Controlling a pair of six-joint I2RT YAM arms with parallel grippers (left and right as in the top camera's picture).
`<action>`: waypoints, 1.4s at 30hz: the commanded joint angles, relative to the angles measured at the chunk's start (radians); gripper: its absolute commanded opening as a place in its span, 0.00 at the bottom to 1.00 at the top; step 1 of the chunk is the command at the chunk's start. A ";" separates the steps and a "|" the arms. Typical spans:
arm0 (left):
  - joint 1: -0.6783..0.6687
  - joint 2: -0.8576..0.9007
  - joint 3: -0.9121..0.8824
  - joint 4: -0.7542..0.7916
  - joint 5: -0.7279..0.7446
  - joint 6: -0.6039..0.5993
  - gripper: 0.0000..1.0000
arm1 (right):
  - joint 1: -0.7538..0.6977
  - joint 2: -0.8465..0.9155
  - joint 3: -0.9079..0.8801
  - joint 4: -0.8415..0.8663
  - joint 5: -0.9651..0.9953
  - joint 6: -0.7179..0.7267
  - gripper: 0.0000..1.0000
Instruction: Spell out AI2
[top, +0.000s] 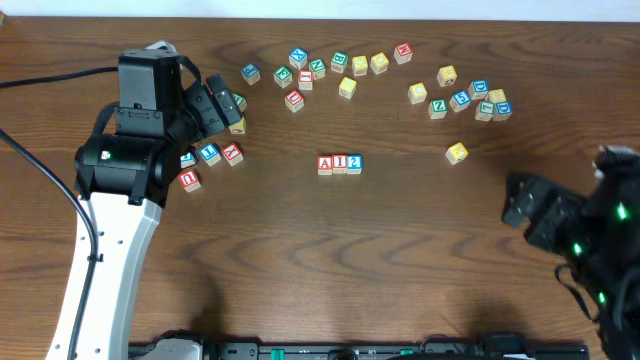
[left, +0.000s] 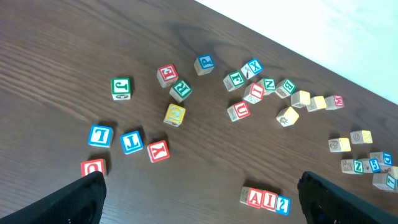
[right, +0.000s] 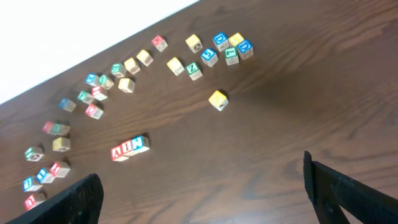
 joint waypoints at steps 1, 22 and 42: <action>0.002 0.002 0.012 -0.004 -0.009 0.006 0.98 | -0.007 -0.025 0.010 -0.022 0.011 -0.009 0.99; 0.002 0.002 0.012 -0.004 -0.009 0.006 0.97 | -0.034 -0.277 -0.474 0.618 0.037 -0.291 0.99; 0.002 0.002 0.012 -0.004 -0.009 0.006 0.98 | -0.033 -0.795 -1.368 1.327 0.034 -0.282 0.99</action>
